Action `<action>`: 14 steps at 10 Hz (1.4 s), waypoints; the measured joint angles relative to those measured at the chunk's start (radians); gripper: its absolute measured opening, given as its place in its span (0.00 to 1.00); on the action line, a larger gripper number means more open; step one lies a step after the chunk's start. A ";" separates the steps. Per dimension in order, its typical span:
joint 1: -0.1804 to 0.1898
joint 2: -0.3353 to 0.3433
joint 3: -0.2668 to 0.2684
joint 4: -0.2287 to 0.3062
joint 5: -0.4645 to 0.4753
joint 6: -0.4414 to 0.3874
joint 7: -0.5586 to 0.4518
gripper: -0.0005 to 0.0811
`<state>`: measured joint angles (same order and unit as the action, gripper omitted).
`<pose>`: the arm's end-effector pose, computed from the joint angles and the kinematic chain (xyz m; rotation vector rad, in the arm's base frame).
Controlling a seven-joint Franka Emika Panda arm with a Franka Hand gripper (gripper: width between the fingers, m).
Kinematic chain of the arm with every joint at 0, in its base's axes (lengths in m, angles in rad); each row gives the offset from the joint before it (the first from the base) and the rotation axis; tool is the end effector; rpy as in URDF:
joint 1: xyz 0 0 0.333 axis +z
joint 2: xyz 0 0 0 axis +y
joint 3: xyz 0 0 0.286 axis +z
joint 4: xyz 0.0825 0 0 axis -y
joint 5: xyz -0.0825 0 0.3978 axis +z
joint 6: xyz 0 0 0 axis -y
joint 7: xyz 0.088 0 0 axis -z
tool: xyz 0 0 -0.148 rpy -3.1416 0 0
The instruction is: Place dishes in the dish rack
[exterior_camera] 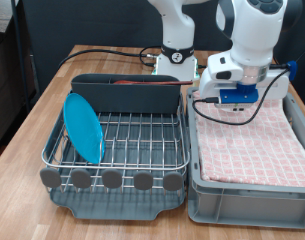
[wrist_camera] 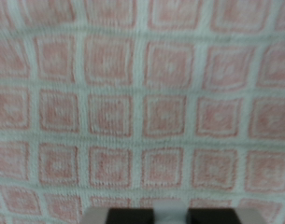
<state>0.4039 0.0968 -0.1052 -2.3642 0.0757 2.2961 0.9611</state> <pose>0.4645 0.1459 0.1923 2.8741 -1.0780 -0.2422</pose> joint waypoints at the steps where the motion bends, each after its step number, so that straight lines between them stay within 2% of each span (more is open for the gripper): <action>1: -0.002 -0.021 -0.006 0.011 -0.016 -0.001 0.012 0.09; 5: -0.028 -0.098 -0.058 0.054 -0.070 0.007 0.047 0.09; 7: -0.044 -0.111 -0.077 0.077 -0.075 0.017 0.020 0.09; 9: -0.044 -0.104 -0.078 0.077 -0.080 0.023 0.021 0.09; 11: -0.053 -0.084 -0.097 0.090 -0.115 0.074 0.006 0.09; 14: -0.083 -0.017 -0.135 0.172 -0.111 0.086 -0.098 0.09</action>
<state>0.3208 0.0795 -0.2400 -2.1924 -0.0355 2.3826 0.8630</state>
